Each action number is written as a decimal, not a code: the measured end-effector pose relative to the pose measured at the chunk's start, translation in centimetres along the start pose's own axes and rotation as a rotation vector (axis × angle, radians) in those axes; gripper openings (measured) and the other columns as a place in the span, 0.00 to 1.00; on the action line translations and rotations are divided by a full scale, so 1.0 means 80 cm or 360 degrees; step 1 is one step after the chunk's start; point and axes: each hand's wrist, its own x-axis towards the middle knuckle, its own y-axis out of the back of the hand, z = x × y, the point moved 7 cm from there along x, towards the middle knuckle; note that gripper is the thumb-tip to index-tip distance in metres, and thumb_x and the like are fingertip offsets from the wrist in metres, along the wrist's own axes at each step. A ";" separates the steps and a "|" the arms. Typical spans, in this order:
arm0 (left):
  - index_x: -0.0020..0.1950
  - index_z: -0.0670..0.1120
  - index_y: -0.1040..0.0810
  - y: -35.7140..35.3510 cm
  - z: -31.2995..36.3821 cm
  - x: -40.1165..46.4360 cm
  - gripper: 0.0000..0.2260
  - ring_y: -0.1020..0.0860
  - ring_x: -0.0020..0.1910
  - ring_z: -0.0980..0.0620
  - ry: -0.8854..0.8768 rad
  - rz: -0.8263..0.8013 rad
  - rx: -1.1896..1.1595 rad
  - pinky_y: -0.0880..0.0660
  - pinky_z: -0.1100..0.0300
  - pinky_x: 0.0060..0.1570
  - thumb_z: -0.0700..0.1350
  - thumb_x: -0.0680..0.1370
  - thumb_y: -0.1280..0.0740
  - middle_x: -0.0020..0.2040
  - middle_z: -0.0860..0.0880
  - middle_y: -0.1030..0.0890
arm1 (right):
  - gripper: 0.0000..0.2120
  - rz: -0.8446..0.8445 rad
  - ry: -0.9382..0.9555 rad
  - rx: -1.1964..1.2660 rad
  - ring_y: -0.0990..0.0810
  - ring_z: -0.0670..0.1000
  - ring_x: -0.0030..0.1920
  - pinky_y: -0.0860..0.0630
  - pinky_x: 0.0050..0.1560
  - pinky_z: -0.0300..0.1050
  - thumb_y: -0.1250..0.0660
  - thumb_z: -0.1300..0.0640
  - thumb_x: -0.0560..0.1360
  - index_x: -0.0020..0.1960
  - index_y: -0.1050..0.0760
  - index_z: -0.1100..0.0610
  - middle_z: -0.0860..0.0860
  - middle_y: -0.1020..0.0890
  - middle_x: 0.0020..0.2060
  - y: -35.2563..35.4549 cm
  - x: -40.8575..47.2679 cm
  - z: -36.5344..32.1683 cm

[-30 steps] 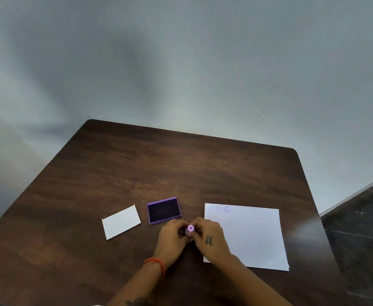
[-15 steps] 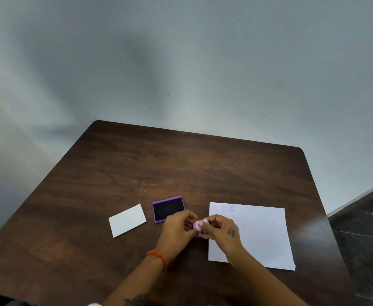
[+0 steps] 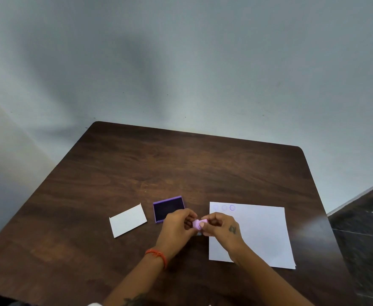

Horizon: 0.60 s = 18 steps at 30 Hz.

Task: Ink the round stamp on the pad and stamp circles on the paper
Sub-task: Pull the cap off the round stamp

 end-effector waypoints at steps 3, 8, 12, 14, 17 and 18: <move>0.49 0.50 0.22 0.000 0.001 -0.001 0.09 0.21 0.43 0.59 -0.0007 0.0013 -0.0005 0.25 0.70 0.45 0.44 0.70 0.28 0.46 0.51 0.18 | 0.10 -0.0046 -0.0076 0.0040 0.16 0.47 0.40 0.21 0.37 0.31 0.27 0.52 0.69 0.48 0.22 0.54 0.52 0.16 0.42 -0.003 -0.001 0.002; 0.50 0.48 0.22 -0.001 0.004 0.000 0.09 0.21 0.45 0.58 -0.0037 -0.0001 0.0041 0.23 0.66 0.48 0.44 0.71 0.28 0.47 0.50 0.18 | 0.10 -0.0094 -0.0128 -0.0040 0.16 0.47 0.37 0.20 0.37 0.33 0.28 0.51 0.70 0.46 0.20 0.57 0.53 0.16 0.39 -0.005 -0.002 0.004; 0.50 0.49 0.22 0.001 0.003 0.000 0.09 0.22 0.45 0.58 -0.0049 0.0009 0.0041 0.23 0.65 0.49 0.44 0.71 0.28 0.47 0.50 0.18 | 0.10 -0.0110 -0.0129 0.0002 0.16 0.48 0.38 0.20 0.37 0.34 0.28 0.52 0.70 0.48 0.21 0.56 0.54 0.16 0.41 -0.005 -0.003 0.002; 0.49 0.49 0.22 0.001 0.003 0.000 0.09 0.21 0.45 0.58 -0.0060 0.0004 0.0036 0.23 0.65 0.49 0.44 0.71 0.28 0.47 0.51 0.18 | 0.12 -0.0077 -0.0135 -0.0068 0.16 0.48 0.37 0.18 0.39 0.36 0.30 0.50 0.72 0.49 0.21 0.59 0.55 0.16 0.39 -0.003 -0.003 0.001; 0.49 0.48 0.21 0.000 0.003 0.000 0.09 0.21 0.45 0.57 -0.0056 0.0002 0.0033 0.22 0.65 0.48 0.44 0.71 0.28 0.46 0.51 0.18 | 0.10 -0.0064 -0.0092 -0.0112 0.16 0.50 0.38 0.18 0.43 0.40 0.30 0.52 0.72 0.48 0.20 0.58 0.55 0.16 0.40 0.000 -0.002 -0.001; 0.49 0.48 0.21 0.000 0.003 0.000 0.09 0.21 0.44 0.58 -0.0055 0.0003 0.0024 0.23 0.66 0.48 0.44 0.70 0.27 0.46 0.51 0.18 | 0.09 -0.0070 -0.0075 -0.0107 0.16 0.50 0.39 0.18 0.44 0.40 0.30 0.53 0.72 0.48 0.20 0.58 0.55 0.16 0.41 0.001 -0.003 -0.002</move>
